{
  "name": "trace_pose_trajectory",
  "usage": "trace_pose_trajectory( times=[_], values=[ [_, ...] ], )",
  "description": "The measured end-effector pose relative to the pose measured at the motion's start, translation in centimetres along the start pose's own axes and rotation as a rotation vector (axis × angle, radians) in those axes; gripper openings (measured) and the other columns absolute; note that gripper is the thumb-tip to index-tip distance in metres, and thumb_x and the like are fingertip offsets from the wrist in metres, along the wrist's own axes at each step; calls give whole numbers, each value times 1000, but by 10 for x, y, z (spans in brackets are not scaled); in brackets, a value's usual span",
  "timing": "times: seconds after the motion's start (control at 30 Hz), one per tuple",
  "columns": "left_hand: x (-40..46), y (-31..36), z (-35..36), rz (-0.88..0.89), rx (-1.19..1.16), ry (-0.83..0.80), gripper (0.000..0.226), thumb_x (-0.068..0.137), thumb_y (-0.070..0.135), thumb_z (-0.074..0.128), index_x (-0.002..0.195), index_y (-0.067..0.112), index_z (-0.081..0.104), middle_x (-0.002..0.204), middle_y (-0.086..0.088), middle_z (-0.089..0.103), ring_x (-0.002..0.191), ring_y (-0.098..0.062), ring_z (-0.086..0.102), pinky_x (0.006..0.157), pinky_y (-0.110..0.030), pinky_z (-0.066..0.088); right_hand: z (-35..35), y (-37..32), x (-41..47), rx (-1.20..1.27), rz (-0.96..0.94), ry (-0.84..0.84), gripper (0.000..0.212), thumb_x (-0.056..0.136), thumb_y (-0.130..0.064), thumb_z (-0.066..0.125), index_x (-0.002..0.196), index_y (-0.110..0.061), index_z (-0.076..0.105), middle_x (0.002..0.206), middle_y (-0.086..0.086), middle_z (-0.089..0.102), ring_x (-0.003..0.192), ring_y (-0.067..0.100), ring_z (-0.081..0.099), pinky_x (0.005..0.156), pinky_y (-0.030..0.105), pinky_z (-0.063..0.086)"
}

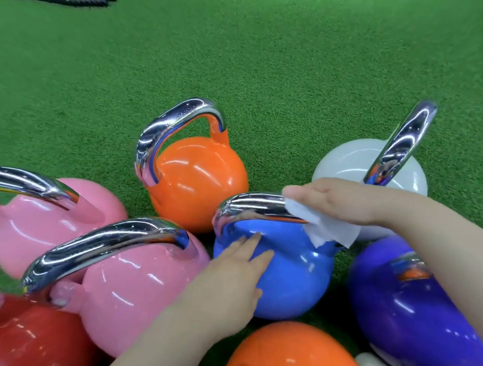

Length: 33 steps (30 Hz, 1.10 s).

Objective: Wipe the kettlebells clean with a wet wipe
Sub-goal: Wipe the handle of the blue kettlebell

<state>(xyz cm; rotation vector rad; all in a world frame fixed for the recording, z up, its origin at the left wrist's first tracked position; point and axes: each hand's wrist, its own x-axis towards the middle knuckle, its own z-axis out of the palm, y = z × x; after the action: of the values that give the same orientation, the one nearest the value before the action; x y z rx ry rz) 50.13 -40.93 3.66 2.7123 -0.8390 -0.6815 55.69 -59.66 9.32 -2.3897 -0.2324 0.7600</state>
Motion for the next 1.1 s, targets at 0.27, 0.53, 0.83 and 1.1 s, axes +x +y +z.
trace_pose_trajectory(
  times=[0.27, 0.53, 0.83, 1.1],
  values=[
    [7, 7, 12, -27, 129, 70, 59, 94, 34, 44, 146, 20, 18, 152, -11, 7, 136, -27, 16, 110, -31, 19, 39, -81, 51, -795, -23, 129, 37, 95, -50, 37, 99, -18, 57, 88, 1, 52, 87, 22, 52, 70, 31, 37],
    [9, 2, 5, 1, 13, 101, 55, 96, 33, 42, 146, 31, 20, 153, -2, 5, 135, -21, 15, 111, -26, 11, 2, -32, 25, -188, -41, -48, 47, 92, -55, 36, 67, -17, 49, 73, 10, 60, 69, 26, 64, 62, 26, 47],
    [12, -2, 10, -10, -32, 133, 55, 94, 33, 47, 144, 32, 25, 154, 4, 3, 135, -21, 14, 111, -28, 14, 53, 46, -13, 522, -75, 652, 41, 100, -31, 36, 60, -20, 38, 63, -7, 41, 58, -2, 38, 61, 19, 32],
    [9, 4, 13, -8, 57, 138, 61, 94, 37, 46, 146, 32, 15, 151, 0, 0, 134, -23, 13, 111, -29, 12, 24, -16, -9, -226, 52, 475, 43, 100, -42, 26, 79, -16, 54, 98, 16, 63, 97, 29, 57, 75, 35, 41]
  ],
)
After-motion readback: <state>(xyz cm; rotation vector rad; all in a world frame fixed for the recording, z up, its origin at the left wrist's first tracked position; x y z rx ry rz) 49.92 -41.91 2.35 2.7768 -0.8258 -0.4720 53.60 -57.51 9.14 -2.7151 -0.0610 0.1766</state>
